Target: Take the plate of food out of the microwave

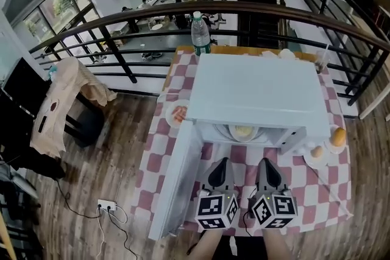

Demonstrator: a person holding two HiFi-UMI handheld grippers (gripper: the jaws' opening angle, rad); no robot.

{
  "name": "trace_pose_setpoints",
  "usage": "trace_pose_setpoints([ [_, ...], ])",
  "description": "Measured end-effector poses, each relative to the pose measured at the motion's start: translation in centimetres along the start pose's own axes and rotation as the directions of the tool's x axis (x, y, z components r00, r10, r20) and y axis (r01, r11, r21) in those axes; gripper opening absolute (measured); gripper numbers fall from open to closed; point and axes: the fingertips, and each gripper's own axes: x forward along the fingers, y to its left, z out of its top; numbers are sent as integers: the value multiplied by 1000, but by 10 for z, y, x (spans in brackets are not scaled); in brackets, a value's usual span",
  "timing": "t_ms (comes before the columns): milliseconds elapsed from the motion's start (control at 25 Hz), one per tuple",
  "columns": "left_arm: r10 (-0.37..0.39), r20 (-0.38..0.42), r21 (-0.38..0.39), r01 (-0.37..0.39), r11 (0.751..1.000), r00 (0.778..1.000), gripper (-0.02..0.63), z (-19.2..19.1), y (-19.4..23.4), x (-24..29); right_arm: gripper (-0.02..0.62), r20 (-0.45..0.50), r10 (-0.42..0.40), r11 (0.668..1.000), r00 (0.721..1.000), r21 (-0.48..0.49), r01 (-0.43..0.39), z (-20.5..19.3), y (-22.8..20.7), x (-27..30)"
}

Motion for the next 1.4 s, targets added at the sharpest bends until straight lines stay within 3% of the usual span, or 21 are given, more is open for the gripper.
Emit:
trace_pose_setpoints([
  [400, 71, -55, 6, -71, 997, 996, 14, -20, -4, 46, -8, -103, 87, 996, 991, 30, -84, -14, -27, 40],
  [800, 122, -92, 9, -121, 993, 988, 14, -35, 4, 72, 18, -163, 112, 993, 980, 62, -104, -31, -46, 65],
  [1400, 56, -167, -58, -66, 996, 984, 18, -53, 29, 98, 44, -210, 102, 995, 972, 40, -96, -46, -50, 101],
])
